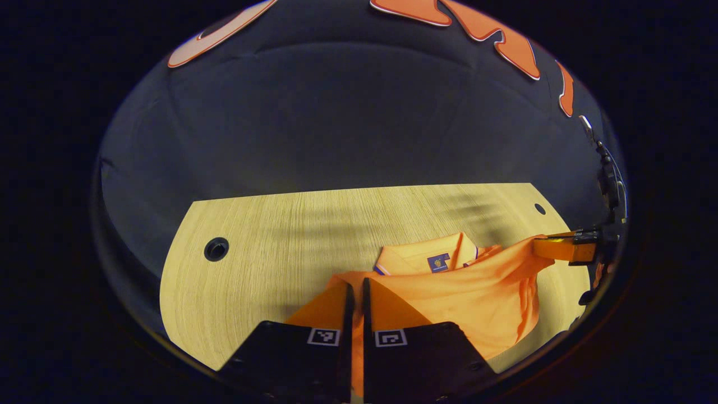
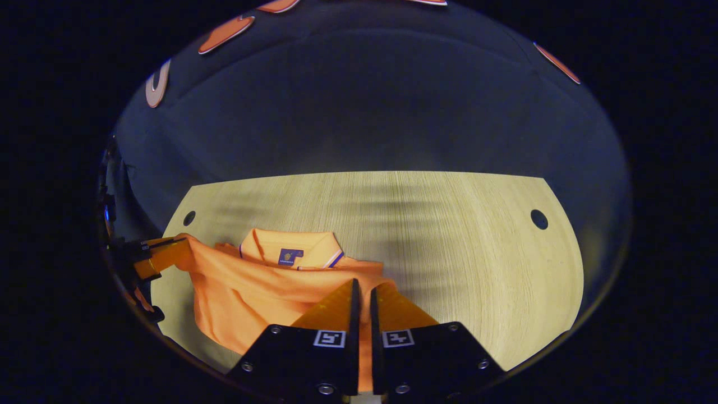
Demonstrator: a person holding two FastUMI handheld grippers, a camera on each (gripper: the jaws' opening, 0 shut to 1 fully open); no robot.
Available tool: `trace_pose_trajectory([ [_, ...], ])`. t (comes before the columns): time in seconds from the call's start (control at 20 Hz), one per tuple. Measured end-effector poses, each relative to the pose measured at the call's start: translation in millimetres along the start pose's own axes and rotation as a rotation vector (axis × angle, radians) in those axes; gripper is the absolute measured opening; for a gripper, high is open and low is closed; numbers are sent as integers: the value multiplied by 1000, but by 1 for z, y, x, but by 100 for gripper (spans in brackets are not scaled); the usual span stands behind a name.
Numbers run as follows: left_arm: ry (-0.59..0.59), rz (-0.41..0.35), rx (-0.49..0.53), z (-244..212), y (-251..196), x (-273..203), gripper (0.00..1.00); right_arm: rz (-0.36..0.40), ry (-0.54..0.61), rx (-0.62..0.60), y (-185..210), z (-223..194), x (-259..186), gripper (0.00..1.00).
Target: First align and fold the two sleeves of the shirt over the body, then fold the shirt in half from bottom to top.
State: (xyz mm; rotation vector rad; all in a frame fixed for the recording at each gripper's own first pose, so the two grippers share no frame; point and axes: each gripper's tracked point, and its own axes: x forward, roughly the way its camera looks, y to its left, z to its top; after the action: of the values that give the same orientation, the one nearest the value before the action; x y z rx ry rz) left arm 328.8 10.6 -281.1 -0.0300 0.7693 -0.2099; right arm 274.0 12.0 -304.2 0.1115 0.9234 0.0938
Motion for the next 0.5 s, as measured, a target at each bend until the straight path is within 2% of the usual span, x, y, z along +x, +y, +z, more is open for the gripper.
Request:
trace_pose_trajectory([
  [0.05,0,-4,-10,-2,0,1,11,-2,-16,-11,1,4,-1,22],
  [0.1,-5,-4,-23,-3,-1,2,22,-2,-38,-24,0,7,0,35],
  [0.15,-17,4,-31,1,1,-4,40,1,-59,-30,1,12,-1,46],
  [0.2,-28,20,-32,3,4,-8,58,6,-74,-32,3,14,-4,48],
  [0.25,-42,36,-33,7,9,-11,77,10,-85,-31,7,13,-10,68],
  [0.3,-58,49,-34,11,12,-18,94,12,-94,-34,10,15,-17,66],
  [0.35,-76,62,-40,15,16,-26,96,5,-111,-41,10,18,-25,76],
  [0.45,-122,72,-57,25,19,-49,100,6,-154,-48,12,22,-47,76],
  [0.5,-145,83,-52,28,21,-65,99,10,-178,-50,13,23,-60,83],
])
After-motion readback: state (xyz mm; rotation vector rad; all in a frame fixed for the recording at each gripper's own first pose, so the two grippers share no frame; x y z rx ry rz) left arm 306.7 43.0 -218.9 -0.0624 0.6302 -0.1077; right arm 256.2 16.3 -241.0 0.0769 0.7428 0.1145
